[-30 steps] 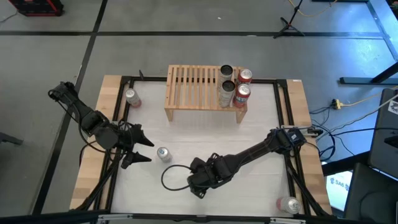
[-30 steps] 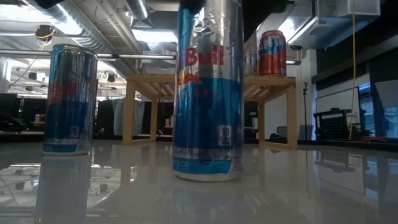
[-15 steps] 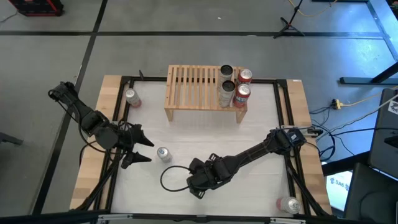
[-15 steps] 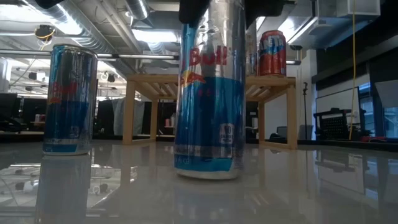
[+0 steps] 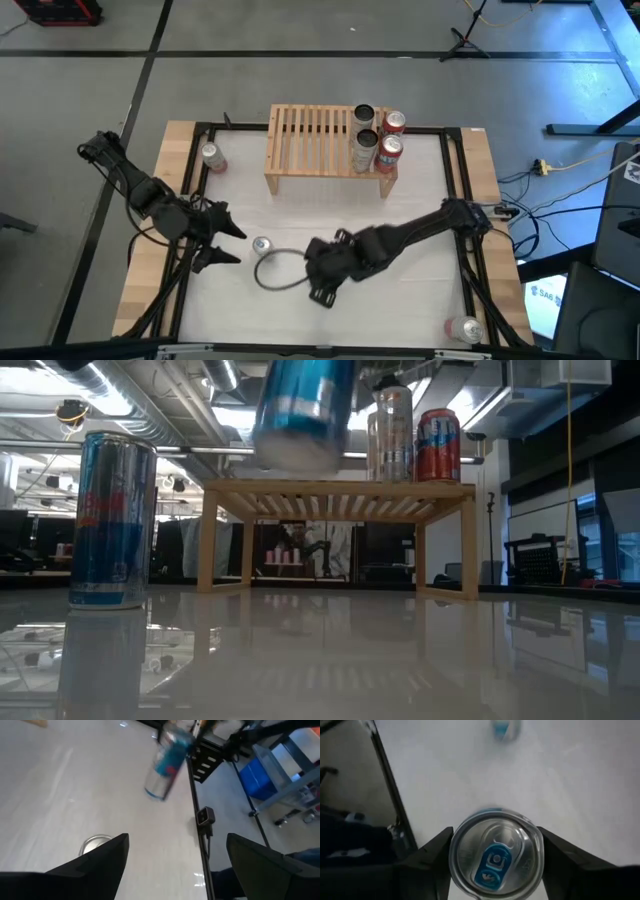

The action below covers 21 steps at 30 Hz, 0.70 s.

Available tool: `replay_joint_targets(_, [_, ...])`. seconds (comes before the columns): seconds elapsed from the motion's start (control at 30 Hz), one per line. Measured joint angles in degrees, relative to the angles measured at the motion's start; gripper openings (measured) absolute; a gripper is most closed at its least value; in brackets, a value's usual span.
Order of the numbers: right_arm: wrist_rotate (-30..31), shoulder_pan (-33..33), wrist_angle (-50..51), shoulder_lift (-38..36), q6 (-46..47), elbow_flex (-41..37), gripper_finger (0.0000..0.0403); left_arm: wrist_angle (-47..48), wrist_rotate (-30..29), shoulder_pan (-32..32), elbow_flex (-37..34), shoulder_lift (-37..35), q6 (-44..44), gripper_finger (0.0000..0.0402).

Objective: Place canned beverage on shelf
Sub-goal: Put the bottom blue soda can on the shelf

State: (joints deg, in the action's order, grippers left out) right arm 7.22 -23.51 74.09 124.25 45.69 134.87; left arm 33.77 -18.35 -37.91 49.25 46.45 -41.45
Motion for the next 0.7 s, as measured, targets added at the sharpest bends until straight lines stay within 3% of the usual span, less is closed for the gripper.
replay_joint_targets(0.43, [12.2, 8.46, -0.2, -11.85, -19.12, 0.1, 0.0211, 0.09, -1.55, 4.34, 0.02, -2.66, 3.93, 0.0324])
replay_joint_targets(0.7, [11.2, 19.41, -1.12, -17.1, -36.05, 0.08, 0.0211, 0.22, -3.35, 9.48, 0.02, -2.61, 4.24, 0.0324])
